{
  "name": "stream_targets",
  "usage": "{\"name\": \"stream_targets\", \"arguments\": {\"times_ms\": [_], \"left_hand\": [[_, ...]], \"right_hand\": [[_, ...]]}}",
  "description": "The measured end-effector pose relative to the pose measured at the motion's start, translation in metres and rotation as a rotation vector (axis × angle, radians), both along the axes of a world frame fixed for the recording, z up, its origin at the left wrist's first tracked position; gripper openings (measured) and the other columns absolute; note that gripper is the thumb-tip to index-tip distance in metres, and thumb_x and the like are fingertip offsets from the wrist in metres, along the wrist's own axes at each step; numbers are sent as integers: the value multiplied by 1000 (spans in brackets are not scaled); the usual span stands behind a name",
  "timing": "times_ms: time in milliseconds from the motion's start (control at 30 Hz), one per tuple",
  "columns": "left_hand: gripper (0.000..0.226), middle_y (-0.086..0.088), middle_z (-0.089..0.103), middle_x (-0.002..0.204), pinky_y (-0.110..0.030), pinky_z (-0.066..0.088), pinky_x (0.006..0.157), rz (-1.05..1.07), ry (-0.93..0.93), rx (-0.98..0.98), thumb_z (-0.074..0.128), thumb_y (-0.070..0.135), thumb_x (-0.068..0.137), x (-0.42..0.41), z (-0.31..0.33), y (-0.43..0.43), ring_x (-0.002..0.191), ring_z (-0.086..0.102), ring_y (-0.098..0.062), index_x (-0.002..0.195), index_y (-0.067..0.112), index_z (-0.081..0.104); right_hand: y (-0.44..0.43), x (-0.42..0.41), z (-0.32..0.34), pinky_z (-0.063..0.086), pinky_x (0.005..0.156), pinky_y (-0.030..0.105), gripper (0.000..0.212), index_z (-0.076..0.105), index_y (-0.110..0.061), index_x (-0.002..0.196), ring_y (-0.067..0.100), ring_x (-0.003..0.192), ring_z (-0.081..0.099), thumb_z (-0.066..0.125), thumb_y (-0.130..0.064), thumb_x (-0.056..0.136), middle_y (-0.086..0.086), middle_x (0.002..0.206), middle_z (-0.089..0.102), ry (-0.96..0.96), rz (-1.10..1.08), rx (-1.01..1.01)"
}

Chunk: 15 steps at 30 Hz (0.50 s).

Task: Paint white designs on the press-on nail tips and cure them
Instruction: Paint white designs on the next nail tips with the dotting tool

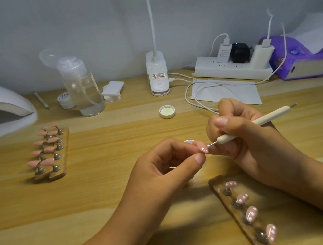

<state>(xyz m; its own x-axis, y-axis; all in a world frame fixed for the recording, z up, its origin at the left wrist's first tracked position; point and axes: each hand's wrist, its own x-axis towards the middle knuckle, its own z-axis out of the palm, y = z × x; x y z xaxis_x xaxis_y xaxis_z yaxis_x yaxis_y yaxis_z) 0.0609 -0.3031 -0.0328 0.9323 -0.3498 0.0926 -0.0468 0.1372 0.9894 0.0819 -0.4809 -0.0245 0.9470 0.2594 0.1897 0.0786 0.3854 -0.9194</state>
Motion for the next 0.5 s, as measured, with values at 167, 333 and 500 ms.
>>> {"name": "stream_targets", "arguments": {"times_ms": [167,333,500], "left_hand": [[3,9,69,74,-11,45,61,27,3,-18,71,23,76,1,-3,1,65,56,-1,78,21,72],[11,11,73,94,-13,47,63,112,52,-145,74,32,71,7,-6,4,73,62,0,82,29,74],[23,13,66,81,-15,49,65,192,85,-183,72,41,69,10,-8,7,74,59,-1,90,31,75]], "right_hand": [[-1,2,2,55,74,29,33,53,-19,72,7,50,41,73,-44,78,-7,50,44,6,55,75],[-9,12,-3,53,85,30,6,72,-23,81,5,69,59,68,-26,81,-6,69,61,32,-171,2],[-8,6,-9,48,71,16,7,70,-24,92,7,79,61,65,-28,90,-8,88,69,-381,-316,-580]]}}
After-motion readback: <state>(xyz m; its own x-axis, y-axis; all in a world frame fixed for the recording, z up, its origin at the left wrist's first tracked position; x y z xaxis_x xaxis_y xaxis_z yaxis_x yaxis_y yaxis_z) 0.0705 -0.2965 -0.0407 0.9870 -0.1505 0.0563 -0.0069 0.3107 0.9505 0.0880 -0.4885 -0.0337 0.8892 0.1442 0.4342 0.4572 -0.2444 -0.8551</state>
